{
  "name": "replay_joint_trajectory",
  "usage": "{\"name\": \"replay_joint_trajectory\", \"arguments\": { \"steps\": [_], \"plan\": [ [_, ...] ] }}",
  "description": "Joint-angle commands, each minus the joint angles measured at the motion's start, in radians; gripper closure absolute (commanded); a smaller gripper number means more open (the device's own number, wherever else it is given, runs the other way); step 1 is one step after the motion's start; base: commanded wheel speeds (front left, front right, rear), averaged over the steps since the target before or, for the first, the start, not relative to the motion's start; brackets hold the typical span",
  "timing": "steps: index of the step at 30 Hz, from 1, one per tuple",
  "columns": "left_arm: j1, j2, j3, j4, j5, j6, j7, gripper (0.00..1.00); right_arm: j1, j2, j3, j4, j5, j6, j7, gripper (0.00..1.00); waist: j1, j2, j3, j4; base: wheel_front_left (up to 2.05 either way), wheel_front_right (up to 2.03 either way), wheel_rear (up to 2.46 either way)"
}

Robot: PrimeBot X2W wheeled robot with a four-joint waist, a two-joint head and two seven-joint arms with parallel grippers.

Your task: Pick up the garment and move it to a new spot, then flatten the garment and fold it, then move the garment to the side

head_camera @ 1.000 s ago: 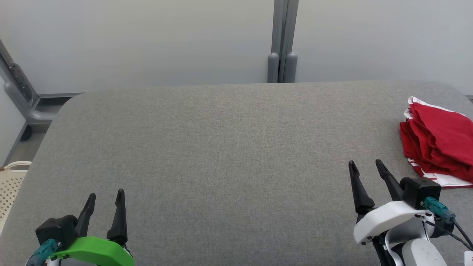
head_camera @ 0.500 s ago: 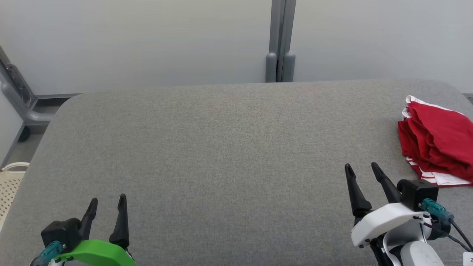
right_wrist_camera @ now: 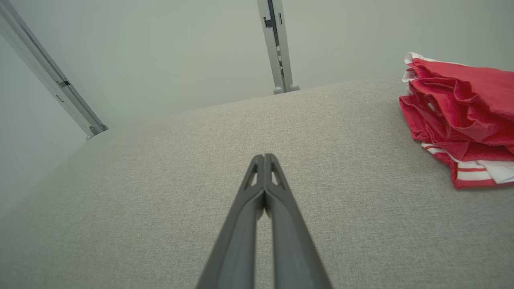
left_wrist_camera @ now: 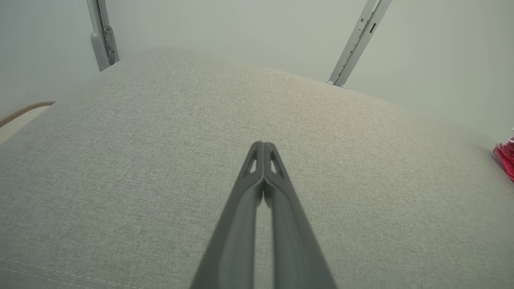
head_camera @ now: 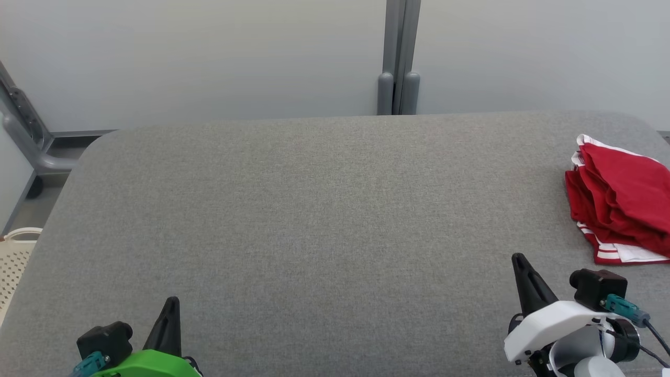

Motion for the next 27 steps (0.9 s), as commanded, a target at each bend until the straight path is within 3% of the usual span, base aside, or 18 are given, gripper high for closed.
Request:
{"name": "replay_joint_trajectory", "arguments": {
  "steps": [1, 27],
  "plan": [
    [-0.023, -0.004, 0.032, -0.008, -0.035, -0.017, 0.007, 1.00, -0.026, -0.003, -0.019, -0.010, 0.055, 0.000, 0.011, 1.00, 0.0000, 0.0000, 0.002, -0.001, 0.00, 0.00, 0.00],
    [-0.081, -0.136, 0.167, 0.055, -0.262, -0.146, 0.073, 1.00, -0.052, -0.005, -0.124, 0.019, 0.454, 0.000, 0.094, 1.00, 0.0000, 0.0000, 0.020, -0.014, 0.00, 0.00, 0.00]
  ]
}}
